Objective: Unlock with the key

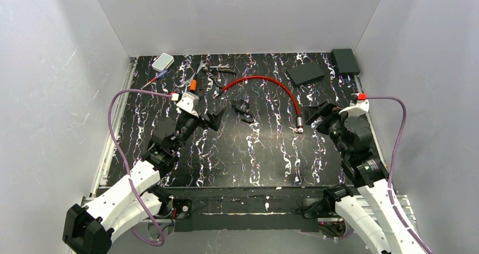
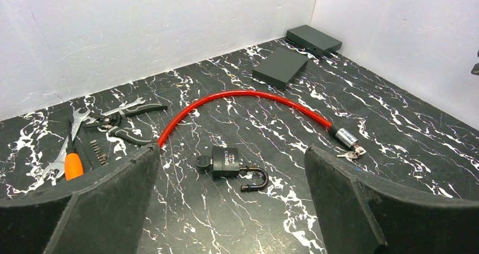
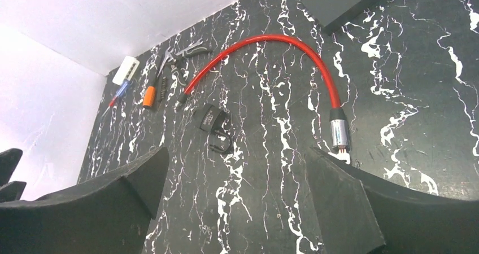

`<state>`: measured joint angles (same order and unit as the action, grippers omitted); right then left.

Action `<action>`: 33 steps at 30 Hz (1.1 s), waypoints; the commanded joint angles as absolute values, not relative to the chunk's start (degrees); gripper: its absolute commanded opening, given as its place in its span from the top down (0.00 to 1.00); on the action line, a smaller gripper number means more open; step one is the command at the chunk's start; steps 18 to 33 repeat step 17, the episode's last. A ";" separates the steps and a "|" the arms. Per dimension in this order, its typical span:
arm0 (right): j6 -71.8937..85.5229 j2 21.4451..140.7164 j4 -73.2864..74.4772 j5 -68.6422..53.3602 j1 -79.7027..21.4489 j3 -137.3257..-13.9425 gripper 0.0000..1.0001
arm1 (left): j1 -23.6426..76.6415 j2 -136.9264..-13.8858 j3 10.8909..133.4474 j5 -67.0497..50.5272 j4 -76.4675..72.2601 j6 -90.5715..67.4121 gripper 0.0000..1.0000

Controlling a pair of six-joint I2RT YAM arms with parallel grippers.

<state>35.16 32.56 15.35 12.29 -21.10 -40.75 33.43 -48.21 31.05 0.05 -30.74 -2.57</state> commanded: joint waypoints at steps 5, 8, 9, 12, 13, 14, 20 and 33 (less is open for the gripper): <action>39.66 31.01 13.06 12.31 -21.09 -38.36 0.02 | 33.22 -46.70 32.04 0.01 -31.56 -1.75 0.02; 39.26 30.58 11.98 11.02 -21.08 -37.64 0.02 | 33.22 -46.38 31.91 0.02 -31.56 -1.38 0.02; 38.92 30.28 11.55 10.76 -21.09 -37.29 0.02 | 33.22 -46.28 31.90 0.05 -31.55 -1.34 0.02; 38.76 30.29 11.46 10.47 -21.09 -37.08 0.02 | 33.22 -45.87 31.79 0.00 -31.55 -1.15 0.02; 38.73 30.34 11.53 10.38 -21.09 -37.09 0.02 | 33.24 -45.68 31.81 0.00 -31.55 -1.12 0.02; 38.90 30.28 11.28 10.37 -21.09 -36.67 0.02 | 33.23 -45.58 31.77 0.00 -31.55 -1.14 0.02; 39.23 30.04 10.60 10.20 -21.09 -36.22 0.02 | 33.22 -45.15 31.73 0.00 -31.55 -1.01 0.02; 39.23 30.04 10.60 10.20 -21.09 -36.22 0.02 | 33.22 -45.15 31.73 0.00 -31.55 -1.01 0.02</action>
